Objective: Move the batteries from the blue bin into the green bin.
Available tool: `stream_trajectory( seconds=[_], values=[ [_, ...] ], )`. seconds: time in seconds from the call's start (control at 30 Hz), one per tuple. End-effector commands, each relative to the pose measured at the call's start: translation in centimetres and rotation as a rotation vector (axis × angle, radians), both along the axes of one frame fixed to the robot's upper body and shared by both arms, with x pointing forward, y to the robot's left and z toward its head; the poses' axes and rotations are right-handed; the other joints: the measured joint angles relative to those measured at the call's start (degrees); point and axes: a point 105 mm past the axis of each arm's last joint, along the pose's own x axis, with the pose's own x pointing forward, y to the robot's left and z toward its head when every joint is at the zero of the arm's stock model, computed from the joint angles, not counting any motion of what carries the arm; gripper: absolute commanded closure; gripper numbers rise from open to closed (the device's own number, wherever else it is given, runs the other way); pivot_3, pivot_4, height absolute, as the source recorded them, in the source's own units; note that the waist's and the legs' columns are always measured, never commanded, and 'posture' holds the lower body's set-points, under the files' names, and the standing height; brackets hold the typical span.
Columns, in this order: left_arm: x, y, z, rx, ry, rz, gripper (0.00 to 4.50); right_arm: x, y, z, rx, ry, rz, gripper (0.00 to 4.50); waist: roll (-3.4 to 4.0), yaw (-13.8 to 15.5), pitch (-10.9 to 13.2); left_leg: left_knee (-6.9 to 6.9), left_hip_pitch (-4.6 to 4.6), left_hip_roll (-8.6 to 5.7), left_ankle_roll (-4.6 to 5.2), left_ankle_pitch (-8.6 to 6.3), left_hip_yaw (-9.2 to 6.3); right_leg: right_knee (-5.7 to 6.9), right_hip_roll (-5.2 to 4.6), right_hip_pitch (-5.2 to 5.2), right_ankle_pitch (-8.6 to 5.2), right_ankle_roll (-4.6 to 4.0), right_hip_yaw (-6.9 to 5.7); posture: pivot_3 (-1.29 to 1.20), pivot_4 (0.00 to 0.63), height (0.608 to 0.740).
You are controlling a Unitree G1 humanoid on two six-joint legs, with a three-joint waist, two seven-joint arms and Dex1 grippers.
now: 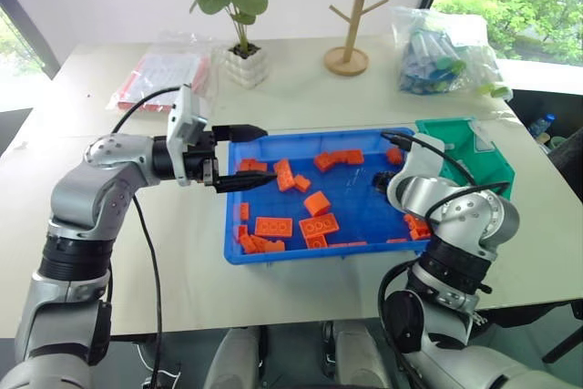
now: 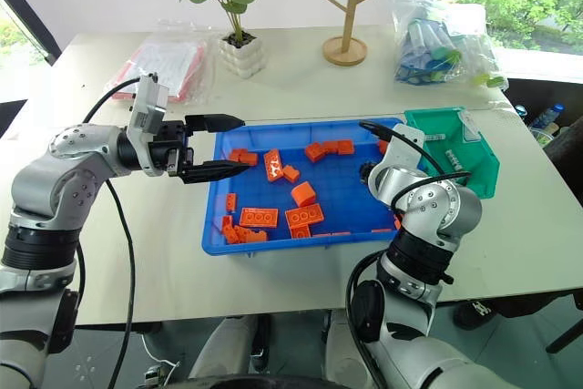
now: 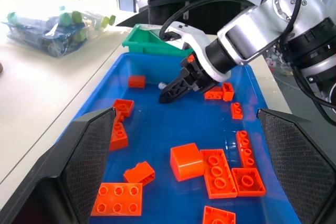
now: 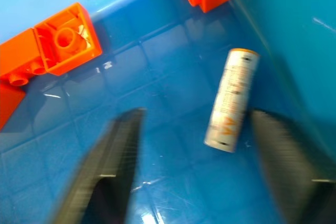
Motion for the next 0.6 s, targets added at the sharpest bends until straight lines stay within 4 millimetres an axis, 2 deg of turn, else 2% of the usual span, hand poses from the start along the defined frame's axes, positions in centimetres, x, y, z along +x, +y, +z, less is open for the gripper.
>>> stream_trajectory(
  seconds=[0.03,0.1,0.17,0.23,0.3,0.4,0.5,0.6],
  values=[
    [-0.3,0.1,1.6,-0.008,-0.074,-0.003,0.0,-0.2,1.0,-0.9,0.019,0.031,0.069,3.41,0.01,0.0,0.0,0.0,0.0,0.0,0.0,0.0,0.0,0.0,0.0,0.0,0.0,0.0,0.0,0.0,0.15,0.692],
    [-0.3,0.1,1.6,-0.007,-0.074,-0.004,0.0,-0.1,1.1,-0.5,0.008,0.017,0.088,3.41,0.01,0.0,0.0,0.0,-0.01,0.0,0.0,0.0,0.01,0.0,-0.01,0.0,0.0,0.0,0.01,0.0,0.15,0.692],
    [-0.3,0.1,1.5,-0.006,-0.074,-0.005,0.0,0.1,1.4,0.8,-0.015,-0.042,0.141,3.41,0.03,0.1,0.0,0.0,-0.01,0.0,0.0,0.0,0.0,0.0,-0.01,0.0,0.0,0.0,0.01,0.0,0.15,0.692],
    [-0.2,0.1,1.6,-0.005,-0.074,-0.007,0.0,0.3,1.8,2.9,-0.034,-0.125,0.215,3.41,0.14,0.1,0.1,0.0,-0.04,0.0,0.0,0.0,0.0,0.0,-0.03,-0.03,0.0,0.0,0.01,0.0,0.15,0.692],
    [-0.2,0.1,1.6,-0.005,-0.074,-0.009,0.0,0.3,1.3,5.0,-0.063,-0.201,0.266,3.41,0.22,0.3,0.1,0.0,-0.11,-0.01,0.0,0.0,0.02,0.0,-0.05,-0.1,0.0,0.0,0.03,0.0,0.15,0.692],
    [-0.2,0.1,1.6,-0.003,-0.074,-0.013,0.0,0.1,-0.8,8.1,-0.144,-0.285,0.304,3.41,0.29,0.6,0.2,0.0,-0.19,-0.04,0.01,0.0,0.01,-0.02,-0.09,-0.13,0.0,0.01,0.02,0.0,0.15,0.692],
    [-0.1,0.1,1.6,0.0,-0.071,-0.019,0.0,-0.4,-4.1,10.8,-0.223,-0.326,0.283,3.41,0.27,0.7,0.2,0.0,-0.24,-0.06,0.08,-0.04,0.05,-0.12,-0.12,-0.11,-0.01,0.03,0.02,0.0,0.15,0.692],
    [0.0,0.0,1.6,0.001,-0.07,-0.028,0.0,-1.0,-6.0,11.4,-0.22,-0.32,0.256,3.41,0.24,0.5,0.2,-0.01,-0.24,-0.05,0.22,-0.12,0.09,-0.2,-0.12,-0.08,-0.02,0.05,0.02,0.0,0.15,0.692]
  ],
)
